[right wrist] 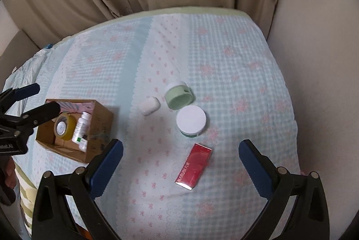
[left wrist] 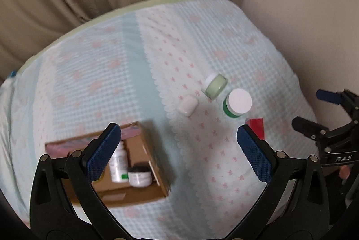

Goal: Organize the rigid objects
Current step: 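Withdraw both tools and move toward the jars and earbud case, then grasp the white earbud case with the left tool while the right tool grasps the white-lidded jar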

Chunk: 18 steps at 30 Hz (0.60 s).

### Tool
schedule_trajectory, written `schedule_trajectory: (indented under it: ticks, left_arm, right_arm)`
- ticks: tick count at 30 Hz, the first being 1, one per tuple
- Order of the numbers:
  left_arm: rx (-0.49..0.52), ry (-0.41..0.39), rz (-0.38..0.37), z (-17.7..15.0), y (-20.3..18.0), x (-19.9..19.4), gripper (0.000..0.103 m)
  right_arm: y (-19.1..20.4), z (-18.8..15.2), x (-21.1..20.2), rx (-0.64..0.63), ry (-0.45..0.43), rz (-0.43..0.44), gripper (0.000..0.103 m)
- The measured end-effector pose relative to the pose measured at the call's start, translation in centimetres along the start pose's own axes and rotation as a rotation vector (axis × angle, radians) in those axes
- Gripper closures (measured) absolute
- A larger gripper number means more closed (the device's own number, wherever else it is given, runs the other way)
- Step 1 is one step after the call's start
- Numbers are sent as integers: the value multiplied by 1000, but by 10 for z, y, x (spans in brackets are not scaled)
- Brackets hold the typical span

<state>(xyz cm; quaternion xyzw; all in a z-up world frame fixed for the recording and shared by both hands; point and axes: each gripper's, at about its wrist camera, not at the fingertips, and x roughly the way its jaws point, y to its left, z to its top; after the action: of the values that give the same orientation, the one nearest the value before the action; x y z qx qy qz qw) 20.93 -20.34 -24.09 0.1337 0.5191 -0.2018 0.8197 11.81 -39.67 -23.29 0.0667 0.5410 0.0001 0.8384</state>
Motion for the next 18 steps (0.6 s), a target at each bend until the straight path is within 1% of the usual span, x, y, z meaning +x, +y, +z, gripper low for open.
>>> schedule_trajectory:
  ticks: [4,7,10,12,14,18]
  left_arm:
    - [45,81,-30,17,-4,37,0]
    - [81,153,-57,29,-7,75,1]
    - [126,218,-68,37,-10,114,1]
    - [148,262,-68,43,-10,141,2]
    - [173,284,-65,44,-10,162,2]
    - [246,354,-73,43,-14,205,7]
  right_arm:
    - [-13,6,17,40,36,2,0]
    - [-17,11,31,47,65,-10,0]
    - [-21,16,50,65,96,-16,0]
    - [-24,17,68,75,118,-20,0]
    - [-25,17,85,68,134,-30,0]
    - [-28,12,124,53,170,-43,0]
